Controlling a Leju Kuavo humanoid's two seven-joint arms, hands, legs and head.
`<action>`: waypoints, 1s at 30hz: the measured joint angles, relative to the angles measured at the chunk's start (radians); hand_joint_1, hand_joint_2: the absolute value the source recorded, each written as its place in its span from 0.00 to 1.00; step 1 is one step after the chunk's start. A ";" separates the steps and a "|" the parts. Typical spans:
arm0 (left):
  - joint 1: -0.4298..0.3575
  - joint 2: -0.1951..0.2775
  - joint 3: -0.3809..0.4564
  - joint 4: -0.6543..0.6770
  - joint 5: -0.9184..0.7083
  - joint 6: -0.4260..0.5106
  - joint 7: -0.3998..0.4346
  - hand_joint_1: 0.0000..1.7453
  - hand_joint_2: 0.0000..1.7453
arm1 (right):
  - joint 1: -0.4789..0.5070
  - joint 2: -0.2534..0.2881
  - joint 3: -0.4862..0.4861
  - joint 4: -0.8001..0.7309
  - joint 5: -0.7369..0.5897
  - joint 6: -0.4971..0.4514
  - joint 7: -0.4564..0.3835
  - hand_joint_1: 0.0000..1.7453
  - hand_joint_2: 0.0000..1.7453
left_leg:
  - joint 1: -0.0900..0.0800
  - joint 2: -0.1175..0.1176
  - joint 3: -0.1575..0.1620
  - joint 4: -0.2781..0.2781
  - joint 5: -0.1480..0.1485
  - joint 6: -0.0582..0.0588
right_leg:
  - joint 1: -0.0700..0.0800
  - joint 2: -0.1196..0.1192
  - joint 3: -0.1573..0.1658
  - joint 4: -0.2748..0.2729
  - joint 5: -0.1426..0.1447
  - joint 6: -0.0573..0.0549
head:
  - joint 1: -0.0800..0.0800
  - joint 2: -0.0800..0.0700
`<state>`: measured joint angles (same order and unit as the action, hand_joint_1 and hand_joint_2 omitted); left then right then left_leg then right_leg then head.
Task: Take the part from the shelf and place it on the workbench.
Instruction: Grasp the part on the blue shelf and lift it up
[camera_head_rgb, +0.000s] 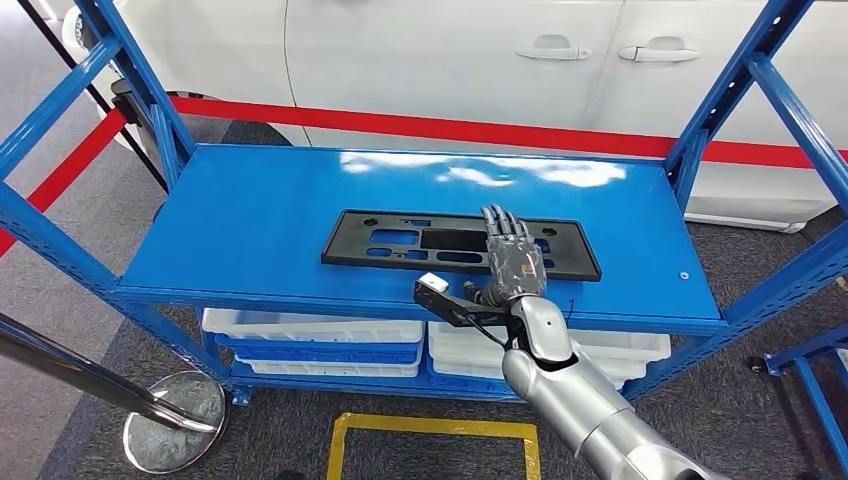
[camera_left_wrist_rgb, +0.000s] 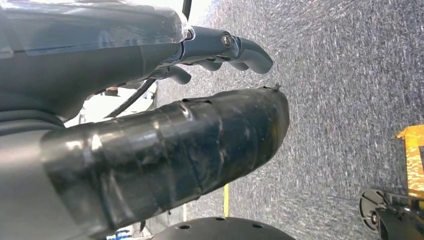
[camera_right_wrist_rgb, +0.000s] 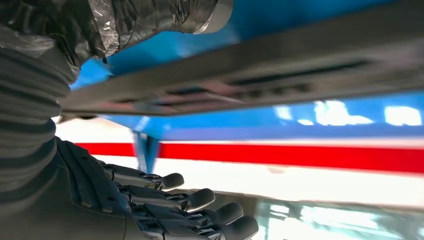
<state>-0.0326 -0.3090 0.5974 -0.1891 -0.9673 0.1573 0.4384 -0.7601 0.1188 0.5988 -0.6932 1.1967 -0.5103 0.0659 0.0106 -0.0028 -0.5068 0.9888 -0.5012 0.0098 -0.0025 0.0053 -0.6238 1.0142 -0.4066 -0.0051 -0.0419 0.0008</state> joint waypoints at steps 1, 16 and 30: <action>0.000 0.001 0.000 0.000 -0.003 0.000 0.000 0.00 0.00 | 0.000 0.000 -0.005 0.021 0.005 -0.008 0.001 0.00 1.00 | 0.000 0.000 0.000 0.000 0.000 0.000 | 0.000 0.000 0.000 0.000 0.000 0.000 | 0.000 0.000; -0.001 0.004 0.000 0.000 -0.006 0.000 -0.001 0.00 0.00 | 0.001 0.007 -0.020 0.123 0.014 -0.024 0.001 0.00 1.00 | 0.000 0.000 0.000 0.000 0.000 0.000 | 0.000 0.000 0.000 0.000 0.000 0.000 | 0.000 0.000; -0.001 0.008 -0.001 0.000 -0.040 -0.023 -0.010 0.00 0.00 | -0.005 0.010 -0.041 0.199 0.068 -0.066 0.051 0.00 1.00 | 0.000 0.000 0.000 0.000 0.000 0.000 | 0.000 0.000 0.000 0.000 0.000 0.000 | 0.000 0.000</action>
<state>-0.0334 -0.3012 0.5964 -0.1892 -1.0072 0.1346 0.4281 -0.7653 0.1287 0.5579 -0.4944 1.2643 -0.5763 0.1166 0.0105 -0.0024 -0.5066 0.9888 -0.5013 0.0097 -0.0025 0.0056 -0.6238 1.0142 -0.4066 -0.0051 -0.0420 0.0008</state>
